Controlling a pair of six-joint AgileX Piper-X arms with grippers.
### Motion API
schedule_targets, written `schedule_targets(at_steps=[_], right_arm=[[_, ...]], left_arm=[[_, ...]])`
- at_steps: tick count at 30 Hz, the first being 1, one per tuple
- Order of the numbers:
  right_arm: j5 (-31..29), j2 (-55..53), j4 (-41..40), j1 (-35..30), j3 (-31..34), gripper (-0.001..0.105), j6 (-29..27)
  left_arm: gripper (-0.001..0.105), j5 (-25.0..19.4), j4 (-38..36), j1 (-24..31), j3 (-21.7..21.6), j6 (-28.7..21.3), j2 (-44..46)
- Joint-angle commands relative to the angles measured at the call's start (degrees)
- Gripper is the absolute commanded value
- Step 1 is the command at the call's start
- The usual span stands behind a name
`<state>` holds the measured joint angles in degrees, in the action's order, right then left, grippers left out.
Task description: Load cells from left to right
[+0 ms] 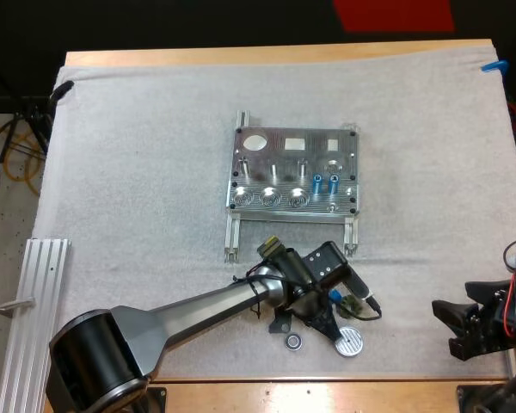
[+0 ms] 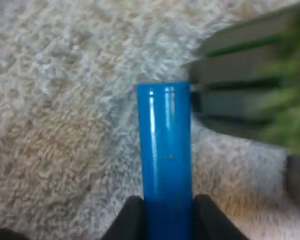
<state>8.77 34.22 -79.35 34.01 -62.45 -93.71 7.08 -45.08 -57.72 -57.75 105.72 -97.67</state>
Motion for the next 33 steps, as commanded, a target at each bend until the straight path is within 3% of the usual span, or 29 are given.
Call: schedule_targets(at_steps=[1,2,4,8,12,16,22,26,33], right_arm=[[0.46,-0.19,1.55,-0.03,-0.08,0.056,0.16],[0.46,-0.19,1.84,-0.03,-0.08,0.056,0.33],[-0.25,0.05,3.90,-0.03,-0.08,0.056,2.37],[-1.75,1.72,5.03,-0.03,-0.08,0.056,3.63],[-3.27,4.65,5.01,-0.03,-0.08,0.056,4.01],[-9.52,7.98,5.45,-0.03,-0.08,0.056,5.03],[-9.14,12.33,8.94,-0.03,-0.08,0.056,5.15],[-1.98,14.47,11.68,-0.03,-0.08,0.056,5.15],[22.44,19.99,18.37,-0.03,-0.08,0.056,3.94]], left_arm=[[0.000,-1.73,-2.44,-0.09,-1.31,-2.71,-0.12],[0.000,-2.43,-3.16,-0.09,-1.59,-3.45,0.08],[0.000,-7.94,-5.61,-0.09,-2.55,-6.47,1.82],[0.000,-13.05,-8.31,-0.09,-2.91,-11.05,6.79],[0.000,-13.65,-10.50,-0.09,-2.91,-14.85,15.31],[0.000,-14.22,-10.60,-0.09,-2.91,-18.75,23.57],[0.000,-14.22,-12.24,-0.09,-2.91,-21.63,33.88],[0.000,-14.22,-15.16,-0.09,-2.91,-24.00,38.20],[0.000,-8.53,-17.99,-0.09,-2.91,-26.31,44.44]])
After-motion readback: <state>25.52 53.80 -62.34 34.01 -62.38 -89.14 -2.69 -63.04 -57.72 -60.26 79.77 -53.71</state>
